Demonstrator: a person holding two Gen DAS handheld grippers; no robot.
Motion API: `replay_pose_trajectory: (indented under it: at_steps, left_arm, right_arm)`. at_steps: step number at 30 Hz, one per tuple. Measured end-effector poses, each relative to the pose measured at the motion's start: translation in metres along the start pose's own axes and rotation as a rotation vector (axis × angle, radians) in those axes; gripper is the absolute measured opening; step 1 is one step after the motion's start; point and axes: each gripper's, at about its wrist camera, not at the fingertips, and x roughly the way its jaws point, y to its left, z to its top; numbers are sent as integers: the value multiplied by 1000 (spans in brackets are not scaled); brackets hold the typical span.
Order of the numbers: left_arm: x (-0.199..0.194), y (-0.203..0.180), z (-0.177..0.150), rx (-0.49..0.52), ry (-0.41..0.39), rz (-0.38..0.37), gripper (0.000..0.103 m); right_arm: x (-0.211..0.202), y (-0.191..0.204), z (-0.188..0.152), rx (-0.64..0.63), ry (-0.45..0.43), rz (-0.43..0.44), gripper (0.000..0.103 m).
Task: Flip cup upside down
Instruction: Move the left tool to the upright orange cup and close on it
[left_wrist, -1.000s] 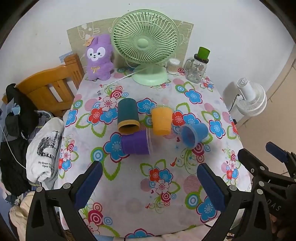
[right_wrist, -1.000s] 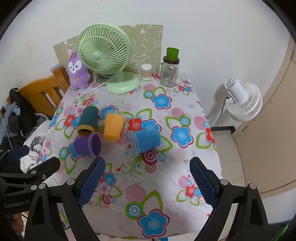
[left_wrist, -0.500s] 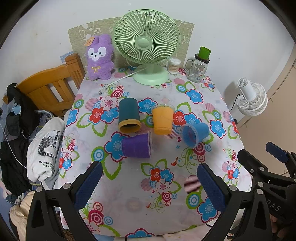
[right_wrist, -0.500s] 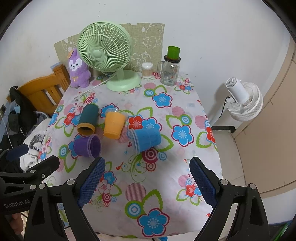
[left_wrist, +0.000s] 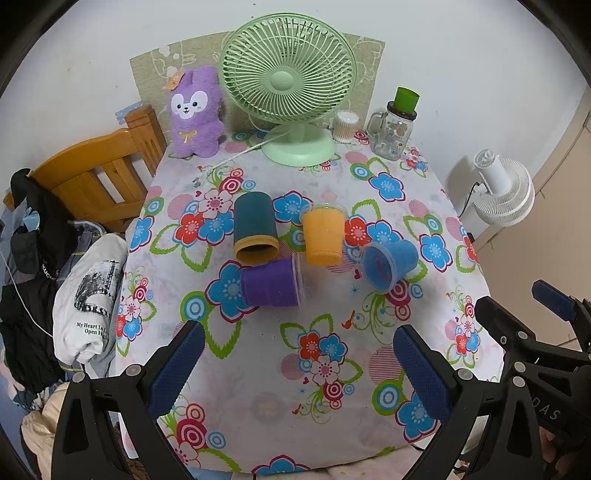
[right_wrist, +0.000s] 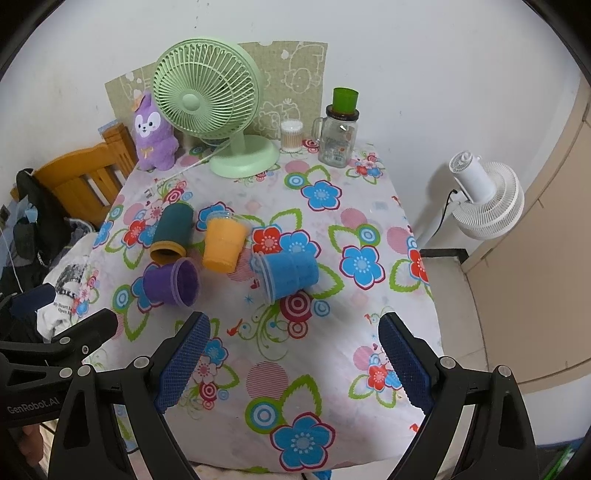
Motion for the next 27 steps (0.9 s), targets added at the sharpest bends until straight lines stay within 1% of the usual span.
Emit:
replay_pose_trajectory:
  at_steps: [7, 15, 19, 27]
  left_arm:
    - [14, -1, 12, -10, 25, 4, 103]
    - [42, 0, 35, -53, 73, 36, 103]
    - [61, -4, 47, -61, 92, 44, 103]
    - [107, -17, 74, -64, 125, 60, 103]
  right_arm:
    - [13, -3, 10, -12, 27, 3, 94]
    - [37, -9, 40, -51, 49, 18, 94]
    - [55, -13, 58, -75, 48, 24, 94]
    - [96, -27, 87, -68, 74, 49, 94]
